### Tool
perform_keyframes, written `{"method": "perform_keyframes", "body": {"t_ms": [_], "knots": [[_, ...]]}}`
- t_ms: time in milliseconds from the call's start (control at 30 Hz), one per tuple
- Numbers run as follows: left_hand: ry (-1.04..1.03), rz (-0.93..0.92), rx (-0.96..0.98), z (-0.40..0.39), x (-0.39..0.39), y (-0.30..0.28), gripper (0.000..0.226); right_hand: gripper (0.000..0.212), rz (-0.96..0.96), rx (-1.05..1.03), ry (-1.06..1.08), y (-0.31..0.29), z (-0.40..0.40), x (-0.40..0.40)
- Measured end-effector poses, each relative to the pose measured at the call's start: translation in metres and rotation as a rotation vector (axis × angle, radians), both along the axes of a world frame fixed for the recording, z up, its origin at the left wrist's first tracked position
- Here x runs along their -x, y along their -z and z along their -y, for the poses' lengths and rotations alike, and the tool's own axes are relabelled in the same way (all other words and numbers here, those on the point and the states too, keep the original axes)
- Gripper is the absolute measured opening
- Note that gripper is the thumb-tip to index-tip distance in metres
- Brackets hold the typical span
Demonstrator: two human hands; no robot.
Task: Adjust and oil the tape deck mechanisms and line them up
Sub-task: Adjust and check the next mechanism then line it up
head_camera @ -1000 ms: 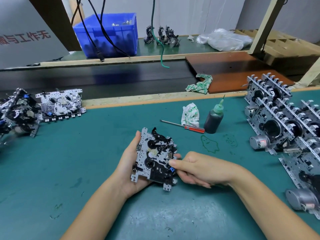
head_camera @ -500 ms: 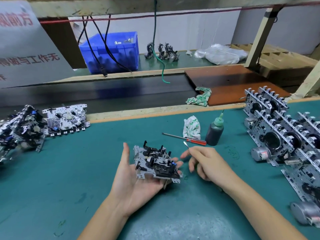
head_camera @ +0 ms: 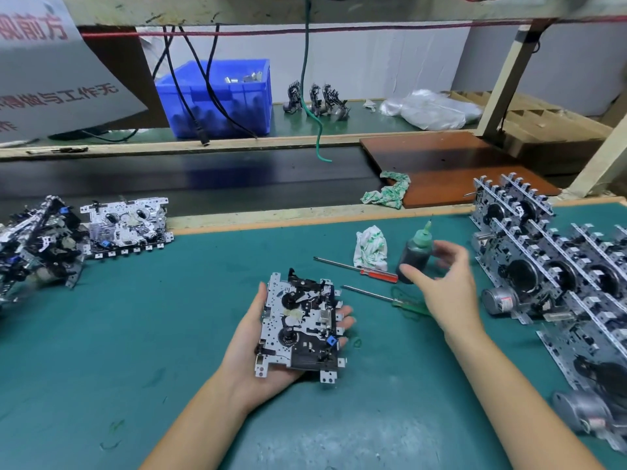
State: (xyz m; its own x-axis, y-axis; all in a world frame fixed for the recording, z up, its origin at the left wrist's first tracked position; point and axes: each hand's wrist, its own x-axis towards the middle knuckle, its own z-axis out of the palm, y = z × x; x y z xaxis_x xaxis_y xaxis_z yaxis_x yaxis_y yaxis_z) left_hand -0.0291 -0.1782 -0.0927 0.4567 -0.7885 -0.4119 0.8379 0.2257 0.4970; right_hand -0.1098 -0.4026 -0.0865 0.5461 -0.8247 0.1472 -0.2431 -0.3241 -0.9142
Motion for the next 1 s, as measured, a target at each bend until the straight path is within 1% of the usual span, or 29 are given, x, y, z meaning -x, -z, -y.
{"method": "perform_keyframes", "body": {"t_ms": [67,133,200,233,267,300,367,400,467,533,567,633,700,800,1000], "knots": [[0.031,0.024,0.015,-0.002,0.000,-0.002,0.077,0.042,-0.026,-0.052,-0.062,0.002,0.003,-0.002],[0.062,0.027,0.037,-0.003,-0.001,-0.002,0.075,0.034,0.012,-0.033,-0.098,0.001,0.000,-0.003],[0.074,0.031,0.049,-0.004,-0.001,-0.002,0.073,0.024,0.083,-0.019,-0.145,-0.004,-0.006,-0.002],[0.079,0.033,0.051,-0.004,-0.001,-0.003,0.073,0.015,0.129,-0.025,-0.180,-0.007,-0.008,-0.002],[0.086,0.033,0.050,-0.004,-0.002,-0.003,0.073,0.007,0.180,-0.050,-0.217,-0.011,-0.011,0.000],[0.092,0.031,0.051,-0.004,-0.002,-0.003,0.073,0.005,0.228,-0.084,-0.253,-0.014,-0.013,0.002],[0.101,0.026,0.059,-0.004,-0.002,-0.002,0.074,0.012,0.308,-0.172,-0.309,-0.021,-0.018,0.006],[0.104,0.021,0.066,-0.004,-0.002,-0.002,0.074,0.018,0.356,-0.250,-0.325,-0.023,-0.020,0.007],[0.101,0.002,0.081,-0.004,-0.003,-0.001,0.075,0.028,0.505,-0.511,-0.357,-0.027,-0.024,0.007],[0.091,-0.017,0.093,-0.004,-0.004,0.001,0.075,0.029,0.627,-0.768,-0.350,-0.031,-0.026,0.006],[0.094,-0.019,0.097,-0.004,-0.005,0.001,0.075,0.029,0.654,-0.844,-0.334,-0.032,-0.027,0.006],[0.107,-0.014,0.101,-0.003,-0.004,0.001,0.074,0.031,0.665,-0.921,-0.315,-0.034,-0.029,0.006],[0.115,-0.009,0.100,-0.003,-0.004,0.001,0.074,0.037,0.625,-0.924,-0.304,-0.033,-0.034,0.007],[0.121,-0.010,0.093,-0.003,-0.005,0.002,0.075,0.046,0.502,-0.824,-0.302,-0.029,-0.043,0.007],[0.139,-0.013,0.095,-0.003,-0.005,0.002,0.074,0.044,0.418,-0.667,-0.295,-0.020,-0.054,0.003]]}}
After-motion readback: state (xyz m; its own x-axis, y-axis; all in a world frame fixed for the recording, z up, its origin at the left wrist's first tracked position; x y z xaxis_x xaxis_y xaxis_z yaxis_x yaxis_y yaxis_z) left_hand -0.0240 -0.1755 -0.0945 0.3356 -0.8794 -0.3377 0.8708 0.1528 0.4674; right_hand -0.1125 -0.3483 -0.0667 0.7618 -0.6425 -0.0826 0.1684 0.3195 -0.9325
